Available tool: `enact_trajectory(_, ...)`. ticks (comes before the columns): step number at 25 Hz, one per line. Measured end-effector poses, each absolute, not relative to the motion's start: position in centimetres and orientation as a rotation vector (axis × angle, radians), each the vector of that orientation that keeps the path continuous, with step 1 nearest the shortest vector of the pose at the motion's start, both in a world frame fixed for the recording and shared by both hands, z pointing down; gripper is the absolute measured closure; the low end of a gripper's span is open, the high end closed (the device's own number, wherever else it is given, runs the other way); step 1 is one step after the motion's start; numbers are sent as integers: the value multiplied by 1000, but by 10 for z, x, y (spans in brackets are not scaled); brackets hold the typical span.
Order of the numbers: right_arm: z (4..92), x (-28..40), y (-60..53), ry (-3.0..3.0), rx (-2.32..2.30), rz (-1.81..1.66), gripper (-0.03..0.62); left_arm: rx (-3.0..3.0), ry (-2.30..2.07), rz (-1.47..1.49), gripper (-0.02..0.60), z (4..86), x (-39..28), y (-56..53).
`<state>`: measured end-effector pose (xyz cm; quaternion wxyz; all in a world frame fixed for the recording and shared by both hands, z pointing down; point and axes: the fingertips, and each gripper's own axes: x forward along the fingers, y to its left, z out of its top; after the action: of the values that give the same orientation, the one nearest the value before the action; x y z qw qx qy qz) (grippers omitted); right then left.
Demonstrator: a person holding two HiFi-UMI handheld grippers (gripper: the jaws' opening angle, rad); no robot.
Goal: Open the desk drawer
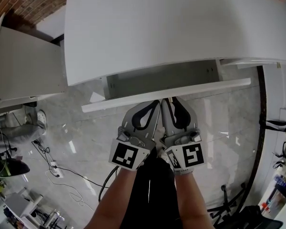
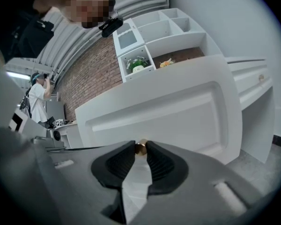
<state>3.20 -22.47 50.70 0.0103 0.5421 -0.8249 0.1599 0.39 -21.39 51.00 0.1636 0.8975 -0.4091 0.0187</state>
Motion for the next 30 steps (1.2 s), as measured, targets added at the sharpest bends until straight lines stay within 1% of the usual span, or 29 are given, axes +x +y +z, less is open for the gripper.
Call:
enact_trajectory(4, 506, 32, -217, -2588, 1708, 539, 520, 2588, -1149, 78, 591, 511, 4, -206)
enact_trajectory(30, 506, 37, -149, -2592, 1594, 473, 519, 2586, -1169, 125, 591, 512, 14, -146)
